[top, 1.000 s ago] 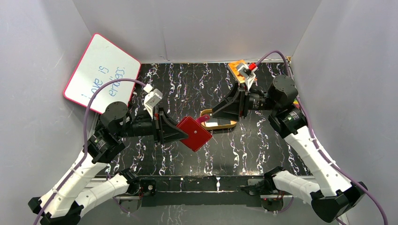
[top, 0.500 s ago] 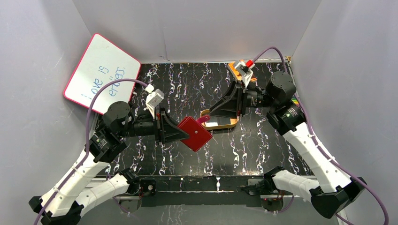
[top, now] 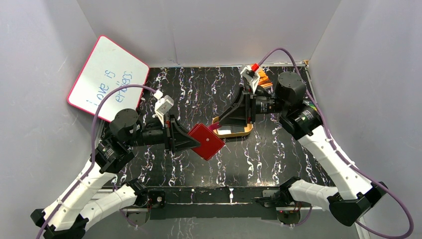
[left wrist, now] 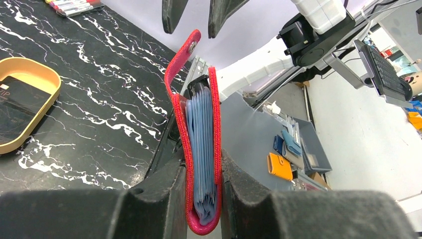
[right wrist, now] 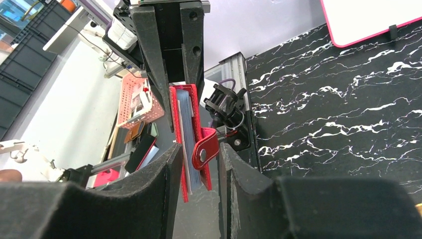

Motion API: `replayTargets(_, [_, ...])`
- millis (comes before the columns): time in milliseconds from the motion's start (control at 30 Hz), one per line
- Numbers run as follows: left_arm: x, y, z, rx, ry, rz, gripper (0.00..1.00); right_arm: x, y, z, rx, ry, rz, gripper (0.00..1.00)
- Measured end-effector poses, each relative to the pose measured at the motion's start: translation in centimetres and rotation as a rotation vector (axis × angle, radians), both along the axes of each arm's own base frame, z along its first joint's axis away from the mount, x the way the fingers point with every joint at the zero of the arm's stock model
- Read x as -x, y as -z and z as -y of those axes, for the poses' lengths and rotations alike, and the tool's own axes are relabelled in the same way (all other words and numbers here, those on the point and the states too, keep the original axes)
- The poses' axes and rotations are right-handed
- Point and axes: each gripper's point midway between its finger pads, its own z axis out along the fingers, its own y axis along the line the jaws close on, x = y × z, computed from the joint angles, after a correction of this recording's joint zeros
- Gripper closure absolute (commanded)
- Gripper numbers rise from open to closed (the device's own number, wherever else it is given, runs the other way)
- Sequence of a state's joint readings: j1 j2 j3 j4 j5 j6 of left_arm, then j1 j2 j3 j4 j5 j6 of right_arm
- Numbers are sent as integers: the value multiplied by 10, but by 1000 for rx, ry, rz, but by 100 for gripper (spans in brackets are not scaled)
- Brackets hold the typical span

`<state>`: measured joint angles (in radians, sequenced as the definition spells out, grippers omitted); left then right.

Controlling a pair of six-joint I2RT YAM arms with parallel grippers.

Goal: Put the credit cards into the card holder
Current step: Close the card holder.

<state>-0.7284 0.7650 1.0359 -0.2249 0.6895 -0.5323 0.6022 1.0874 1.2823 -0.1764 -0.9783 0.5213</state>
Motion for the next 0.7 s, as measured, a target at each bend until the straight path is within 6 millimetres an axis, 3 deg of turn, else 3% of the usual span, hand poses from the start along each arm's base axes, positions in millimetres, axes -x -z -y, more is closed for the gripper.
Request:
replayTargets(300, [0,-1,-1,4,-10,5,100,2,12,-6,41,-2,-14,77])
replayTargets(367, [0,-1,-2,5,-13,7,100,1,12,-6,41,2,-8,75])
replayTargets(500, [-1,1,-2,2,-17,5,100,0,12,-6,41,9,-4,62])
replayTargets(700, [-1,2,-2,0,-19,2,100,-3,11,-6,39,24,1,64])
